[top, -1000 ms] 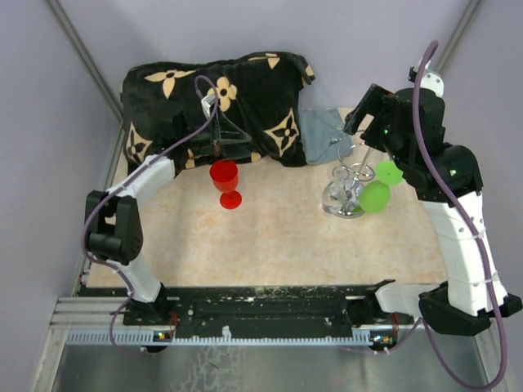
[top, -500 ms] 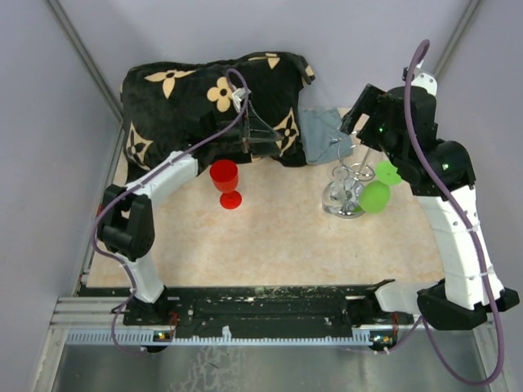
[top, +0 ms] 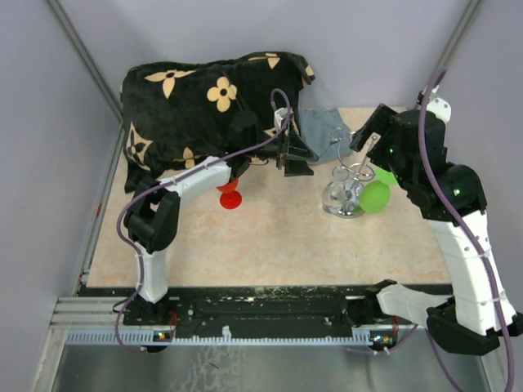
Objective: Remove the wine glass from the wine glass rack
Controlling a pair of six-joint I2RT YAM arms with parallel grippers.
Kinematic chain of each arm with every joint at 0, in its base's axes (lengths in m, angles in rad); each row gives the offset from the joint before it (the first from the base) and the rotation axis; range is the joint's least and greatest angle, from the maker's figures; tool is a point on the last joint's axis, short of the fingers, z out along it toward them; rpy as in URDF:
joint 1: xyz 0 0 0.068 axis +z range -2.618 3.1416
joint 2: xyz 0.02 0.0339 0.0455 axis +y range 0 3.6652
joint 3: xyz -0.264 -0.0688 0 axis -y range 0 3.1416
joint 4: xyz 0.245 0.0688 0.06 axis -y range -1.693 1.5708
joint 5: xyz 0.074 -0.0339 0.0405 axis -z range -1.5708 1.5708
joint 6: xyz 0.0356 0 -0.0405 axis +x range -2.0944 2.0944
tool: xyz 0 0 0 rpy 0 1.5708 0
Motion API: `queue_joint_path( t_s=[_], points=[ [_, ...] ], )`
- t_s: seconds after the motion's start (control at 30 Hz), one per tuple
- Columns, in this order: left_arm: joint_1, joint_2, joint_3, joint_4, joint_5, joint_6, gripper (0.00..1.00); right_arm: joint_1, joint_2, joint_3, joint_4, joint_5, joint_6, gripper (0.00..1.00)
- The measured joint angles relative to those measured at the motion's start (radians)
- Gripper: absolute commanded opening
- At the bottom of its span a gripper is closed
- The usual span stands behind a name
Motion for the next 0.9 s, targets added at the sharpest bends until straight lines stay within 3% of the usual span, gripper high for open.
queue_joint_path(
  t_s=[0.37,0.53,0.9],
  points=[
    [-0.044,0.043,0.045,-0.025,-0.066,-0.002,0.96,0.000,-0.084,-0.105,-0.058,0.050,0.078,0.93],
    [-0.057,0.061,0.052,-0.060,-0.109,-0.007,0.86,0.000,-0.090,-0.114,-0.069,0.050,0.098,0.93],
    [-0.079,0.092,0.112,-0.142,-0.159,-0.003,0.53,0.000,-0.124,-0.127,-0.078,0.050,0.120,0.94]
  ],
)
